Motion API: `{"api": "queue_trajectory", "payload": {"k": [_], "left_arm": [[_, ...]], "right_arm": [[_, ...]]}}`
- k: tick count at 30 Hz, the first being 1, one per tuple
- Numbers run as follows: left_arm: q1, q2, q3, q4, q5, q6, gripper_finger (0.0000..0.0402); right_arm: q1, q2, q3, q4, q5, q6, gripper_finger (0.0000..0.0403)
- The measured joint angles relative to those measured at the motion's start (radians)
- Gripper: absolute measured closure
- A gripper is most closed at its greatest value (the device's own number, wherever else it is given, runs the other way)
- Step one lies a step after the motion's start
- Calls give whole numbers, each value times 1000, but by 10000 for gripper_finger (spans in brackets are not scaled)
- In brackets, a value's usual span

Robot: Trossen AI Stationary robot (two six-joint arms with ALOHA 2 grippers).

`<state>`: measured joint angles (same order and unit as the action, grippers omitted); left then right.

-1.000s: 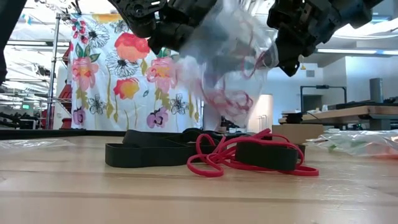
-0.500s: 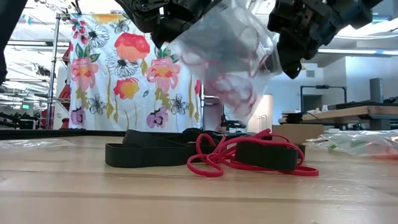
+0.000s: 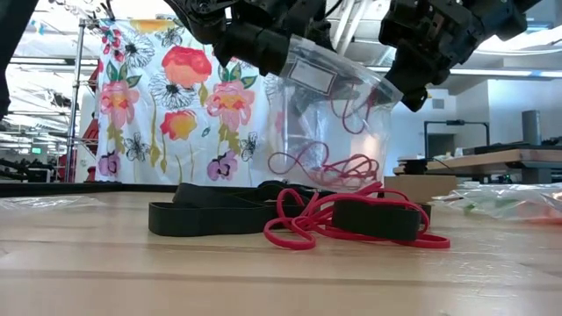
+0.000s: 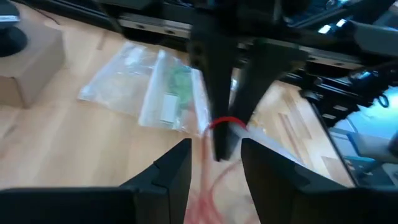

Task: Sort rubber bands
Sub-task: Put the red rubber band into the transparent zip bag

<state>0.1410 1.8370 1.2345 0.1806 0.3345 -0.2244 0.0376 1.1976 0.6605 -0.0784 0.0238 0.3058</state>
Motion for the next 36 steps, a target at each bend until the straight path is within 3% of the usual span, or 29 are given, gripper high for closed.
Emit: {"api": "queue_trajectory", "payload": {"k": [2,9,13,16,21,25,28,36], "left_arm": [[-3,0,0,-2,-3,0,265],[19,0,0,-17,-156,-28,265],[40,-2,0,-105,-211,-32,265],[46,-2,-1,-210,-198,-41,265],[-6,-2,-1,-263,-77,-46,265],[-56,-2,-1,-244,-89,-46,265],[-82,-2,-1,-244,-155,-46,265],[-72,-2,-1,-177,-210,-43,265]], "right_arm": [[0,0,0,0,0,0,391],[0,0,0,0,0,0,391],[0,0,0,-7,0,0,391],[-1,0,0,-15,0,0,391],[-1,0,0,-13,0,0,391],[0,0,0,9,-1,0,391],[-1,0,0,19,-1,0,391],[-1,0,0,30,-1,0,391]]}}
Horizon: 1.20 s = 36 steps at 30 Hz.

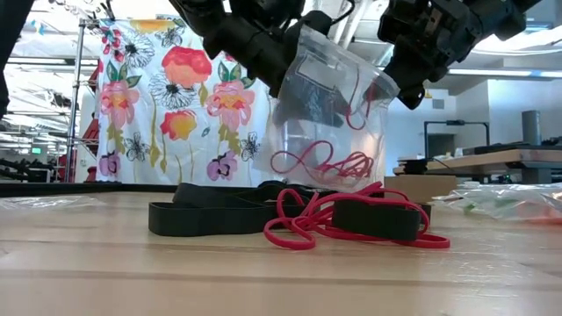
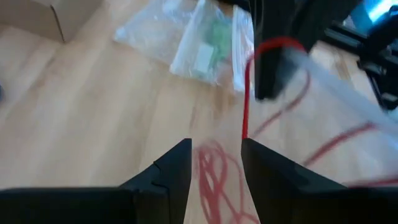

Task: Sort rubber bands
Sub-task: Put the red rubber band into the transparent zip bag

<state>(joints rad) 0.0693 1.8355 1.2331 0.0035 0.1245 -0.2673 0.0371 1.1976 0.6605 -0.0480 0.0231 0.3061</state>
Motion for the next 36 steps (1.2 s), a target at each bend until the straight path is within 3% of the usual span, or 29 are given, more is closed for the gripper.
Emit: {"api": "queue_trajectory", "payload": {"k": [6,12,24,30,36], "left_arm": [[18,0,0,78,5,-5,265],[16,1,1,134,99,-5,265],[8,2,122,67,215,31,265],[4,2,220,-119,176,82,265],[2,2,277,-257,1,137,265]], "right_arm": [[2,0,0,-1,0,0,391],[0,0,0,0,-2,0,391],[-6,0,0,-5,-2,0,391],[-6,0,0,-43,1,0,391],[-6,0,0,-64,1,0,391]]}}
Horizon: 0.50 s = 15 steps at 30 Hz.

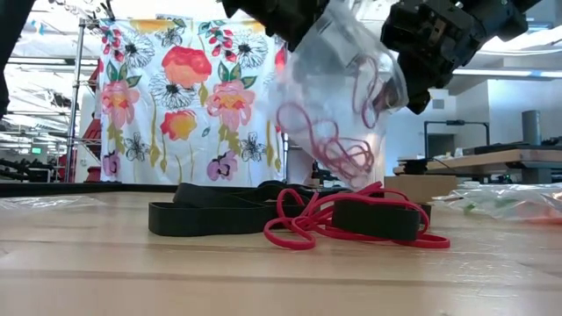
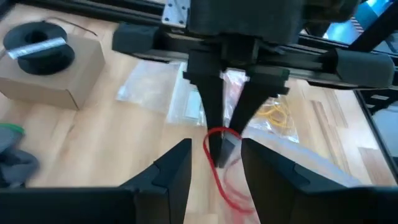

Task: Sort rubber bands
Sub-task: Put the red rubber band into the transparent zip bag

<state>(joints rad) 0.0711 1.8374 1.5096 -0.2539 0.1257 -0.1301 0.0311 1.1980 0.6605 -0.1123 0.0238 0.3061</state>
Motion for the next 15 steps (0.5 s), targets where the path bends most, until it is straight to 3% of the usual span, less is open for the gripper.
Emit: {"api": "queue_trajectory", "payload": {"k": [15], "left_arm": [[-6,-12,0,-103,-12,92,265]], "right_arm": [[0,0,0,-2,0,0,391]]}}
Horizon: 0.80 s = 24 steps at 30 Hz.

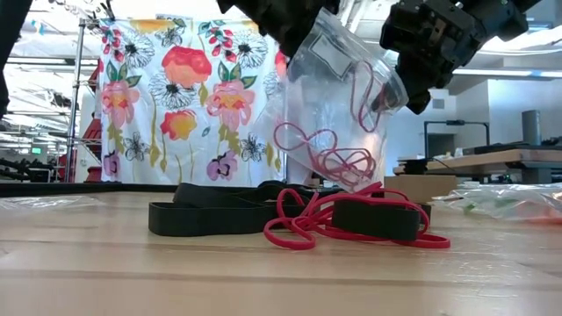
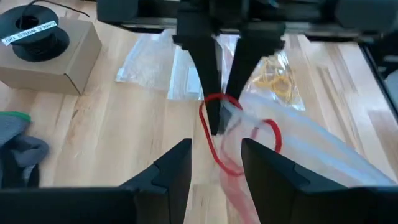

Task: Sort rubber bands
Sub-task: Put the red rubber band into the transparent zip bag

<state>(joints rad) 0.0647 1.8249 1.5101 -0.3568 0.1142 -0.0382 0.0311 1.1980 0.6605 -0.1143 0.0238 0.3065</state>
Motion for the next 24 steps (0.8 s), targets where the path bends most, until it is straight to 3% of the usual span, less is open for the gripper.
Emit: {"api": "queue_trajectory", "payload": {"k": [5,14,24], "left_arm": [[-5,1,-1,-104,5,45,265],[-63,12,-11,-69,34,57,265],[-106,27,-10,10,-101,71,265]], "right_arm": [[0,0,0,-13,0,0,391],[0,0,0,-11,0,0,391],[0,0,0,9,0,0,391]]}}
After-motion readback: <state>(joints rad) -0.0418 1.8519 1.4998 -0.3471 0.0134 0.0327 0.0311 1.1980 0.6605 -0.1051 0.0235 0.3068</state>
